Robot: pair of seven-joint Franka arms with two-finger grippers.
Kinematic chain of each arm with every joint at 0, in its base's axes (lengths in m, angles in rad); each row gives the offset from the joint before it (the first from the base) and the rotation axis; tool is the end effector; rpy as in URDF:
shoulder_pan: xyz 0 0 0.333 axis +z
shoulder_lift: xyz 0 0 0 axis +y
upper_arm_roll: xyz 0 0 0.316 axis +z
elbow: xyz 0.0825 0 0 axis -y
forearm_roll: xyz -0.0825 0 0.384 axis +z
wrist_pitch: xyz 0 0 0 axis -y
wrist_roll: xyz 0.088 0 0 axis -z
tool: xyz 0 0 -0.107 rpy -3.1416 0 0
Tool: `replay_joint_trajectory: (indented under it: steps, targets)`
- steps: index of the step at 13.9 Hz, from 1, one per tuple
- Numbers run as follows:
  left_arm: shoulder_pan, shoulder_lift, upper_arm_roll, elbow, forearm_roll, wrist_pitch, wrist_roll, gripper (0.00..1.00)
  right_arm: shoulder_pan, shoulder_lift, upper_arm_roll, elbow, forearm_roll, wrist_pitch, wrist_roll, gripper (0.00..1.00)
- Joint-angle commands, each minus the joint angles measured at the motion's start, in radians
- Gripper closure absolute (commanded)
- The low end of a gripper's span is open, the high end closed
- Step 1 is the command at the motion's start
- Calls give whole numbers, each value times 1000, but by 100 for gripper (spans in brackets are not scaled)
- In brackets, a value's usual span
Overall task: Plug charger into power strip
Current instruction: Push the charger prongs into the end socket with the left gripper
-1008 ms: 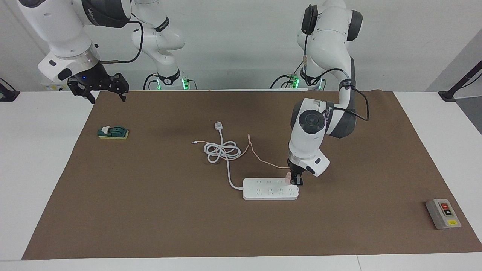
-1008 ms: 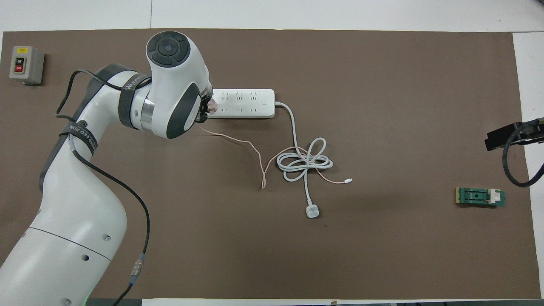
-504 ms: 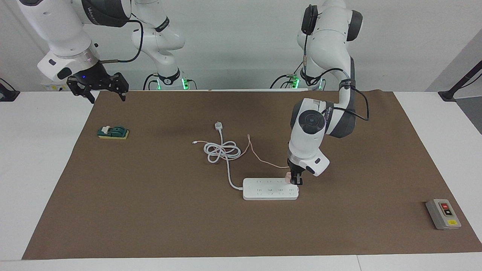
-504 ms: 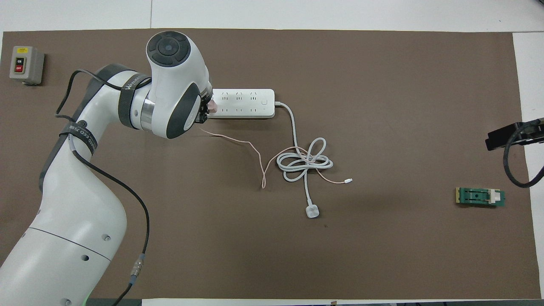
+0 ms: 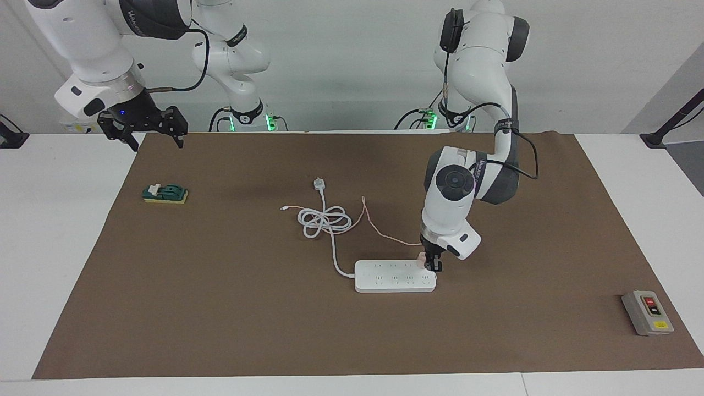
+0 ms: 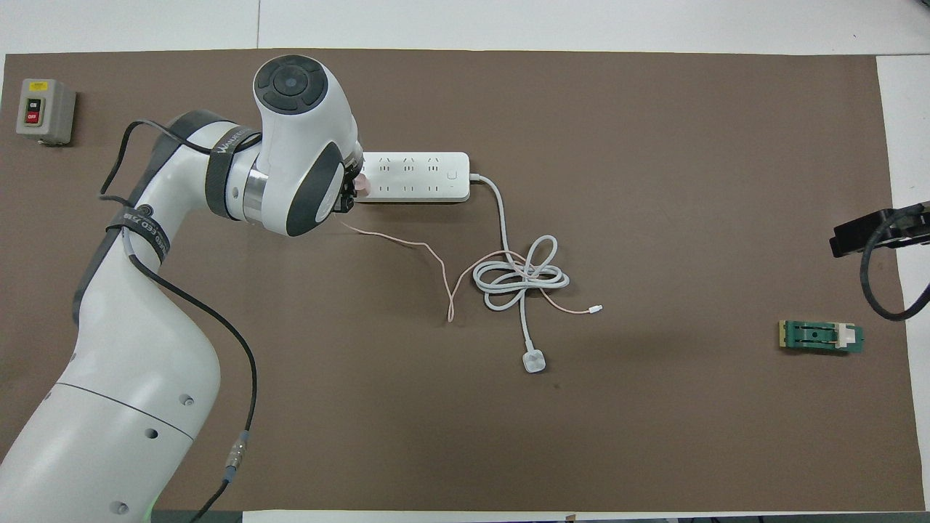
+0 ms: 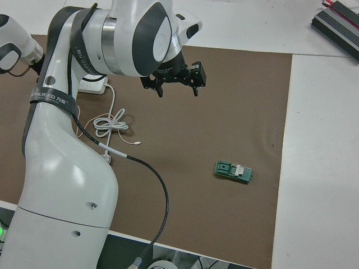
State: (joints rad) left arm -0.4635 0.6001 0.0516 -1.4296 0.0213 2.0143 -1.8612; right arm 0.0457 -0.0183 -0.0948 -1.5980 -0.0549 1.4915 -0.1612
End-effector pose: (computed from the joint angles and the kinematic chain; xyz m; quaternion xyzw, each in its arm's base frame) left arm 0.6518 -0.2907 0.3432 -0.7544 -0.6559 -0.0188 0.0168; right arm 0.5387 -0.0332 0.6153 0.9972 0.0550 -0.0467 0.0218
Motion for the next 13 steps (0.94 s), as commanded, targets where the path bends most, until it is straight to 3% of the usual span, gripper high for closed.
replay_joint_trajectory:
  steps: [1, 7, 13]
  targets:
    - [0, 17, 5, -6, -6, -23, 4, 100, -9, -12, 10, -5, 17, 1, 8, 0]
    - [-7, 66, 7, -2, -1, -9, -6, 100, -9, -18, 29, -8, 17, 0, 8, 0]
    - [2, 61, 7, 1, 0, -11, 13, 100, -9, -20, 29, -8, 17, -2, 9, 0]
